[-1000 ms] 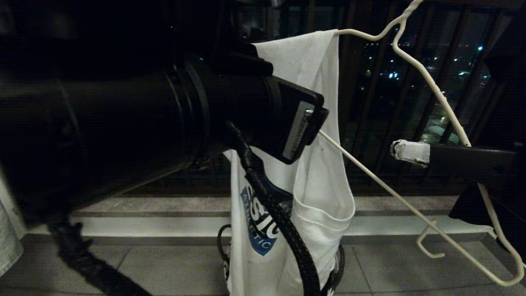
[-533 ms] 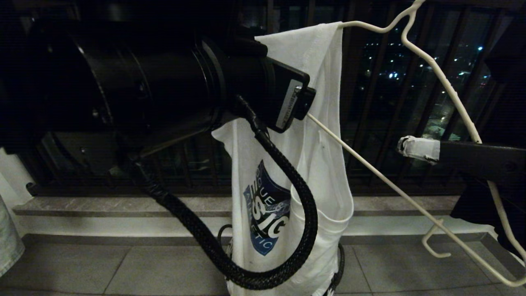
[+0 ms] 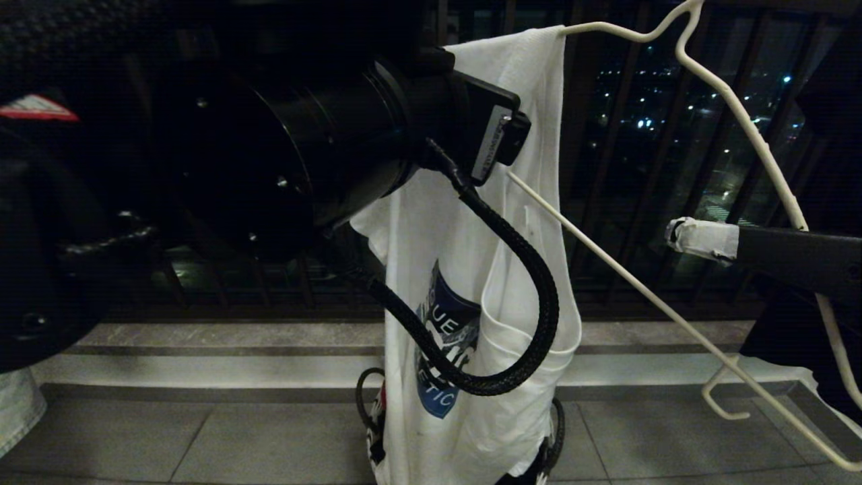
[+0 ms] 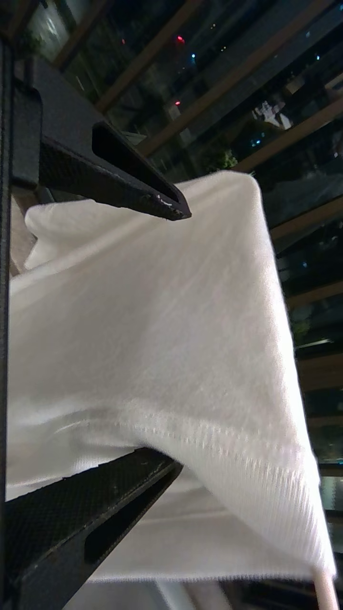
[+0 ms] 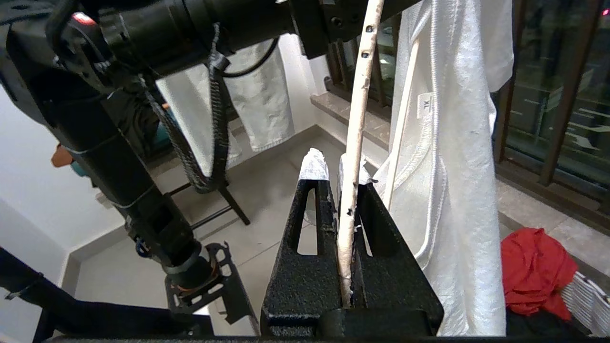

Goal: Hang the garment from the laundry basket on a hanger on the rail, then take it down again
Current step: Hang the clothes on the clothes rack

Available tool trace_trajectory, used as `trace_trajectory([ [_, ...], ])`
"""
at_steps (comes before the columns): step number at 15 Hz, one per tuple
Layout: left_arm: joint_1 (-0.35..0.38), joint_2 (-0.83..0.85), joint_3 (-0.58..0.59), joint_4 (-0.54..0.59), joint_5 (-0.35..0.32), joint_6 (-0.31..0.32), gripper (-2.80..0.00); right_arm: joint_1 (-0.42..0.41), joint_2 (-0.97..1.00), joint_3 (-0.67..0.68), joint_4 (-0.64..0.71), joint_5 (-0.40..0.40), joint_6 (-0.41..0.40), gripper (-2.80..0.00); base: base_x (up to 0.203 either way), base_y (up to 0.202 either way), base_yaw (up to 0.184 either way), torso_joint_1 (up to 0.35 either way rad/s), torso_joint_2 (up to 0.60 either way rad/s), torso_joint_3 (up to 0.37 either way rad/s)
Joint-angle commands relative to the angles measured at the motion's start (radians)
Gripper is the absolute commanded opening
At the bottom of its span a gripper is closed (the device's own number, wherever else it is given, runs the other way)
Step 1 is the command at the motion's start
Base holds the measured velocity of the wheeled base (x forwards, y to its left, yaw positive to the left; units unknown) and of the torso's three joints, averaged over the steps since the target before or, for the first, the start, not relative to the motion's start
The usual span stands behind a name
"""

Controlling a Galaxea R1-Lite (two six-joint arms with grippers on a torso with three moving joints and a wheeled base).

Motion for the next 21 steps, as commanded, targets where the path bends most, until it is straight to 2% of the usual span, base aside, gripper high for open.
trace_trajectory([
  [1, -0.001, 0.019, 0.006, -0.024, 0.015, 0.002, 0.00, 0.000, -0.001, 0.000, -0.003, 0.003, 0.002, -2.80, 0.000, 0.000, 0.000, 0.000, 0.00, 0.000],
  [2, -0.001, 0.020, 0.010, -0.026, 0.024, 0.008, -2.80, 0.000, -0.001, 0.000, -0.003, 0.003, 0.002, -2.80, 0.000, 0.000, 0.000, 0.000, 0.00, 0.000],
  [9, -0.016, 0.011, 0.013, -0.036, 0.025, 0.017, -2.80, 0.000, -0.001, 0.000, -0.003, 0.003, 0.002, -2.80, 0.000, 0.000, 0.000, 0.000, 0.00, 0.000],
  [11, -0.058, 0.007, 0.018, -0.071, 0.023, 0.018, -2.80, 0.000, 0.000, 0.000, -0.003, 0.003, 0.002, -2.80, 0.000, 0.000, 0.000, 0.000, 0.00, 0.000],
  [15, -0.203, 0.013, 0.016, -0.097, 0.020, 0.017, -2.80, 0.000, 0.003, 0.003, -0.003, 0.004, -0.001, -2.80, 0.000, 0.000, 0.000, 0.000, 0.00, 0.000],
  [21, -0.285, 0.065, -0.002, -0.096, 0.018, 0.005, -2.80, 0.003, 0.005, 0.006, -0.003, 0.006, -0.002, -2.80, 0.000, 0.000, 0.000, 0.000, 0.00, 0.000],
])
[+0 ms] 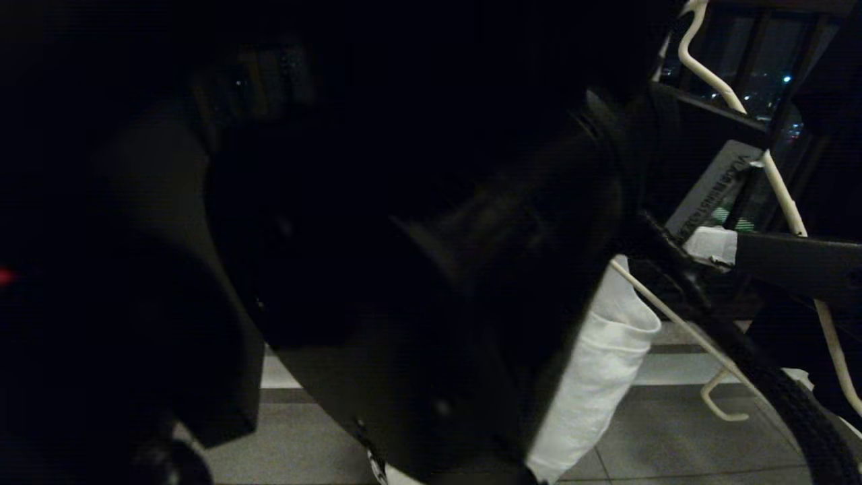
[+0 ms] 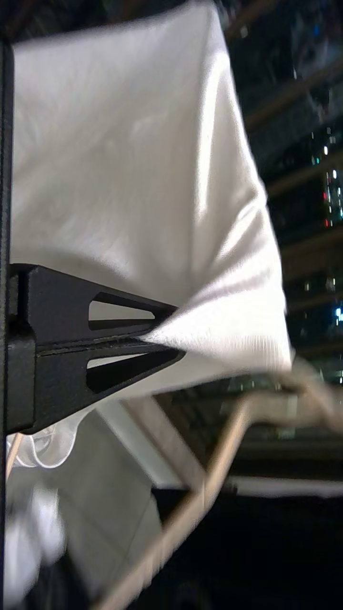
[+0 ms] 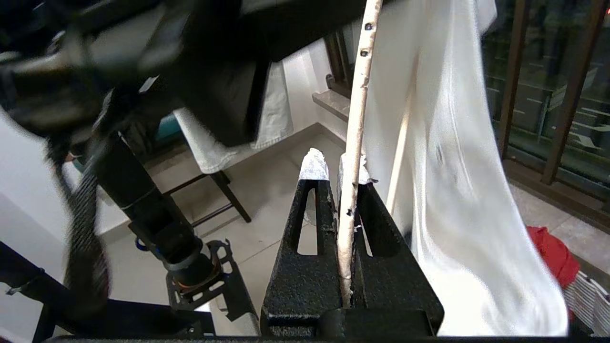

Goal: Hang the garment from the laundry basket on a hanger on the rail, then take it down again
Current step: Hang the clothes on the clothes rack

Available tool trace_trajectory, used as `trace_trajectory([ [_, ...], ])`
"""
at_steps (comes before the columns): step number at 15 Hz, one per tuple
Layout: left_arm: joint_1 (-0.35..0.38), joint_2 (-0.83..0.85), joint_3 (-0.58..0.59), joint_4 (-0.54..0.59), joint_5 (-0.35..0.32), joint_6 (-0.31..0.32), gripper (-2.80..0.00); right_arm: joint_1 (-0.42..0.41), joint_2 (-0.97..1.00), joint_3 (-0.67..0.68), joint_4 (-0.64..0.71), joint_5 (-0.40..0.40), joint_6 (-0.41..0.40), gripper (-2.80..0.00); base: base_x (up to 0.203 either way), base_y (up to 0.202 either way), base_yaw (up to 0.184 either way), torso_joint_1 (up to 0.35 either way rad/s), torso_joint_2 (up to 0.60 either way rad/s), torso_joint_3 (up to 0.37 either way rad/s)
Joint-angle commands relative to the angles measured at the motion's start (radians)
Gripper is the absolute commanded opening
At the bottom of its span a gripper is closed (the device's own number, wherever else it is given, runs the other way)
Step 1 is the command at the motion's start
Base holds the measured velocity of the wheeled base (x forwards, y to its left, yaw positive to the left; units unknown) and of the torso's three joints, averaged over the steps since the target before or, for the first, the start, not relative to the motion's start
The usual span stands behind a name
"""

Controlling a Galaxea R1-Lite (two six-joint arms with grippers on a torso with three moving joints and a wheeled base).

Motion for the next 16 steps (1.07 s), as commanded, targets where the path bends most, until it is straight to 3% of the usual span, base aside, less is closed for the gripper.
trace_trajectory([
  [1, -0.037, 0.023, -0.004, -0.001, 0.007, -0.004, -2.80, 0.001, 0.003, -0.001, -0.003, 0.003, 0.002, -2.80, 0.000, 0.000, 0.000, 0.000, 0.00, 0.000],
  [3, -0.062, 0.018, -0.020, 0.018, 0.011, -0.044, -2.80, 0.001, 0.003, -0.002, -0.003, 0.003, 0.002, -2.80, 0.000, 0.000, 0.000, 0.000, 0.00, 0.000],
  [10, -0.062, 0.013, -0.017, 0.035, 0.026, -0.046, -2.80, 0.001, -0.003, 0.002, -0.003, 0.004, 0.002, -2.80, 0.000, 0.000, 0.000, 0.000, 0.00, 0.000],
  [11, -0.062, 0.014, -0.018, 0.035, 0.031, -0.046, 0.00, 0.001, -0.003, 0.002, -0.003, 0.006, 0.002, -2.80, 0.000, 0.000, 0.000, 0.000, 0.00, 0.000],
  [16, -0.030, -0.011, 0.019, 0.038, 0.031, -0.059, 0.00, 0.001, -0.009, 0.002, -0.003, 0.006, 0.003, -2.80, 0.000, 0.000, 0.000, 0.000, 0.00, 0.000],
])
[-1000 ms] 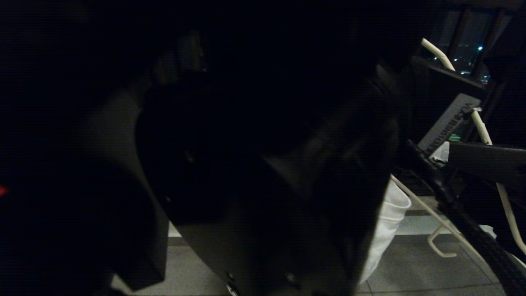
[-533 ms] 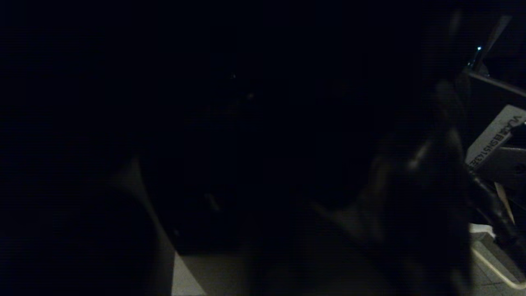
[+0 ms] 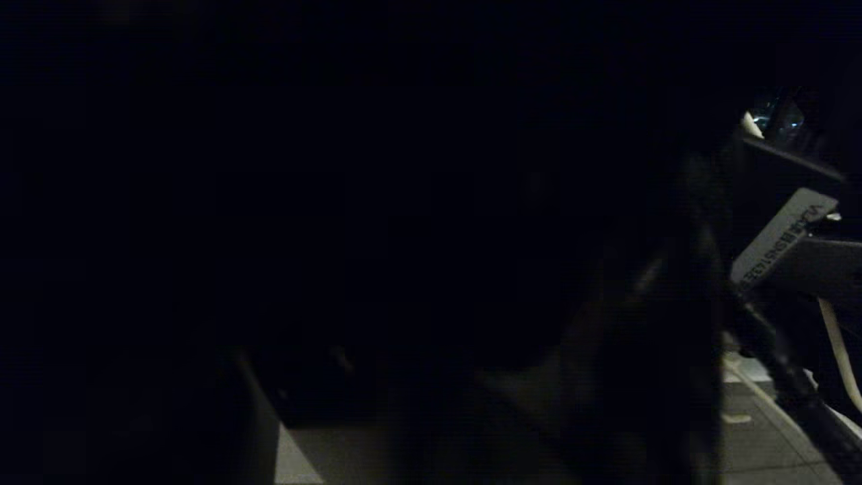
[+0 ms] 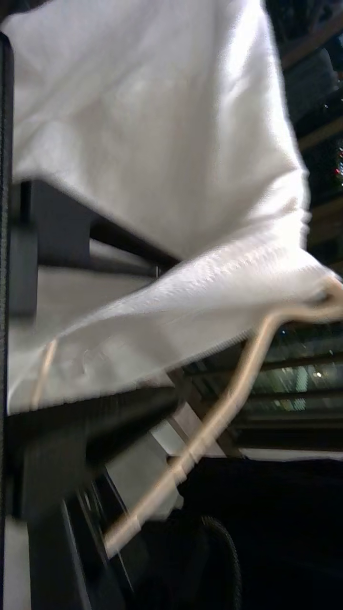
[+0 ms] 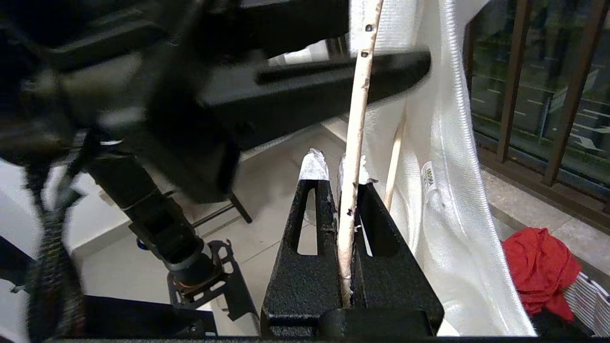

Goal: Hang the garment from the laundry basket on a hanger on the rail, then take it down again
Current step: Hang the clothes on the clothes rack

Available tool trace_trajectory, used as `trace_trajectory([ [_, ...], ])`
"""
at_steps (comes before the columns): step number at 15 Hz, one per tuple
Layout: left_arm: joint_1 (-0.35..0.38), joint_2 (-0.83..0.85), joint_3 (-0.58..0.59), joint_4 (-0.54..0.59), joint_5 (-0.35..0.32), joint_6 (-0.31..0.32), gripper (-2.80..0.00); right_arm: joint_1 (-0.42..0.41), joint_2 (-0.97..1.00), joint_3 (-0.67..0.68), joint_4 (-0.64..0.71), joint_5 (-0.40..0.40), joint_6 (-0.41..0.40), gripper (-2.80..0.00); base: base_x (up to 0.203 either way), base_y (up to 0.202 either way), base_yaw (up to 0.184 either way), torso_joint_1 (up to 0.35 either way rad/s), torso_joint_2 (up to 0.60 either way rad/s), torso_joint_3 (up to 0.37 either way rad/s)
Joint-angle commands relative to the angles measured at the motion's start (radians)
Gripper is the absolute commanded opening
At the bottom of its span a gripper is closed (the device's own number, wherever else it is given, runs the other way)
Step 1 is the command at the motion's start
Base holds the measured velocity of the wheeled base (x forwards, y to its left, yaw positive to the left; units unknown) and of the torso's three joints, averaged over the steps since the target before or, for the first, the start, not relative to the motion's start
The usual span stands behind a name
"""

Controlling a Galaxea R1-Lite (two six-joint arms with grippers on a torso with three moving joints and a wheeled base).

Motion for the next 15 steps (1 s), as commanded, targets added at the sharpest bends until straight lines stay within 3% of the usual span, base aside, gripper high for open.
trace_trajectory([
  [1, 0.012, -0.039, 0.028, 0.019, 0.004, -0.006, 0.00, 0.000, -0.004, 0.000, -0.002, 0.002, 0.002, -2.80, 0.000, 0.000, 0.000, 0.000, 0.00, 0.000],
  [6, 0.018, -0.247, 0.175, 0.157, -0.019, -0.139, 0.00, 0.000, -0.012, 0.000, -0.002, 0.002, 0.003, -2.80, 0.000, 0.000, 0.000, 0.000, 0.00, 0.000],
  [9, 0.102, -0.397, 0.222, 0.274, -0.081, -0.161, 0.00, 0.000, -0.010, 0.001, -0.002, 0.003, 0.003, -2.80, 0.000, 0.000, 0.000, 0.000, 0.00, 0.000],
  [10, 0.156, -0.438, 0.216, 0.339, -0.097, -0.164, -2.80, 0.000, -0.006, 0.003, -0.002, 0.007, 0.003, -2.80, 0.000, 0.000, 0.000, 0.000, 0.00, 0.000],
  [13, 0.267, -0.477, 0.112, 0.533, -0.117, -0.167, -2.80, 0.000, 0.005, -0.002, -0.002, 0.017, 0.002, -2.80, 0.000, 0.000, 0.000, 0.000, 0.00, 0.000],
  [14, 0.316, -0.478, 0.077, 0.593, -0.143, -0.170, -2.80, 0.000, 0.017, -0.007, -0.002, 0.036, 0.002, -2.80, 0.000, 0.000, 0.000, 0.000, 0.00, 0.000],
  [15, 0.380, -0.477, 0.018, 0.673, -0.210, -0.185, -2.80, 0.000, 0.044, -0.019, -0.003, 0.080, 0.000, -2.80, 0.000, 0.000, 0.000, 0.000, 0.00, 0.000],
])
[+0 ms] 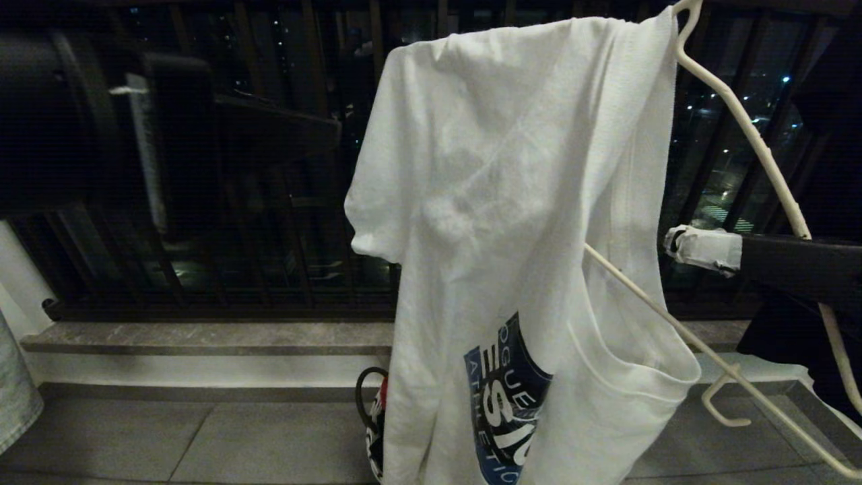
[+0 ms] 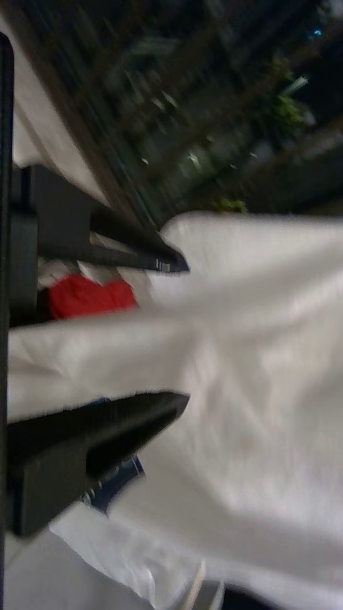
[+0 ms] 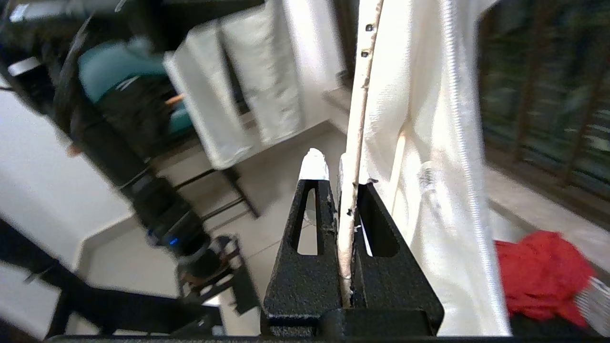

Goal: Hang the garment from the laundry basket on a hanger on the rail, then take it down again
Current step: Hang the clothes on the clothes rack

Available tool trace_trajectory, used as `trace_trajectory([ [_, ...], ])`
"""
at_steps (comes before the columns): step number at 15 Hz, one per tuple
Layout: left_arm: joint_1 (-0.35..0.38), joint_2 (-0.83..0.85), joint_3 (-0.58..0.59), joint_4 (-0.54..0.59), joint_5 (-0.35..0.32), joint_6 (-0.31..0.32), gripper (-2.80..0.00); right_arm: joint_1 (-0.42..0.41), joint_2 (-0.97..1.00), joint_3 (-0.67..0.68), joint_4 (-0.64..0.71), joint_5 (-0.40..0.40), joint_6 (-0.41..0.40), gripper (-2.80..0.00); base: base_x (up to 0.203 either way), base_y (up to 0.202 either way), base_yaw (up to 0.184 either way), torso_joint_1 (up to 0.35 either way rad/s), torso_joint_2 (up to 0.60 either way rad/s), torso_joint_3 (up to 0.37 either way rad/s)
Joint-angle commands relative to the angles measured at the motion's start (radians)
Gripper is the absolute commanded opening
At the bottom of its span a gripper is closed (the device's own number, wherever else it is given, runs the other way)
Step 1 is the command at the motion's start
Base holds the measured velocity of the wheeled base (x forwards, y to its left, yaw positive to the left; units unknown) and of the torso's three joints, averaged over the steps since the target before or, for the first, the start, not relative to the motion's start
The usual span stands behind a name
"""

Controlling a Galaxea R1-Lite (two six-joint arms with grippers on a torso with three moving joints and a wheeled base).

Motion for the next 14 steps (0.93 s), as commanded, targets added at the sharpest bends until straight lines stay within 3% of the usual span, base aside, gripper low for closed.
trace_trajectory([
  [1, 0.128, -0.020, -0.143, 0.201, -0.146, -0.032, -2.80, -0.010, 0.051, -0.029, -0.003, 0.074, -0.002, -2.80, 0.000, 0.000, 0.000, 0.000, 0.00, 0.000],
  [4, 0.306, 0.008, -0.360, 0.522, -0.403, -0.049, -2.80, -0.058, 0.085, -0.020, 0.001, 0.269, -0.053, -2.80, 0.000, 0.000, 0.000, 0.000, 0.00, 0.000],
  [6, 0.359, 0.044, -0.480, 0.686, -0.518, -0.008, -2.80, -0.091, 0.092, -0.017, 0.018, 0.395, -0.072, -2.80, 0.000, 0.000, 0.000, 0.000, 0.00, 0.000],
  [8, 0.372, 0.073, -0.524, 0.764, -0.576, 0.062, -2.80, -0.094, 0.092, -0.007, 0.045, 0.457, -0.093, -2.80, 0.000, 0.000, 0.000, 0.000, 0.00, 0.000],
  [9, 0.370, 0.083, -0.523, 0.767, -0.587, 0.064, -2.80, -0.093, 0.090, -0.002, 0.055, 0.477, -0.113, -2.80, 0.000, 0.000, 0.000, 0.000, 0.00, 0.000],
  [14, 0.324, 0.147, -0.530, 0.760, -0.597, 0.123, -2.80, -0.090, 0.080, 0.012, 0.070, 0.549, -0.121, -2.80, 0.000, 0.000, 0.000, 0.000, 0.00, 0.000],
])
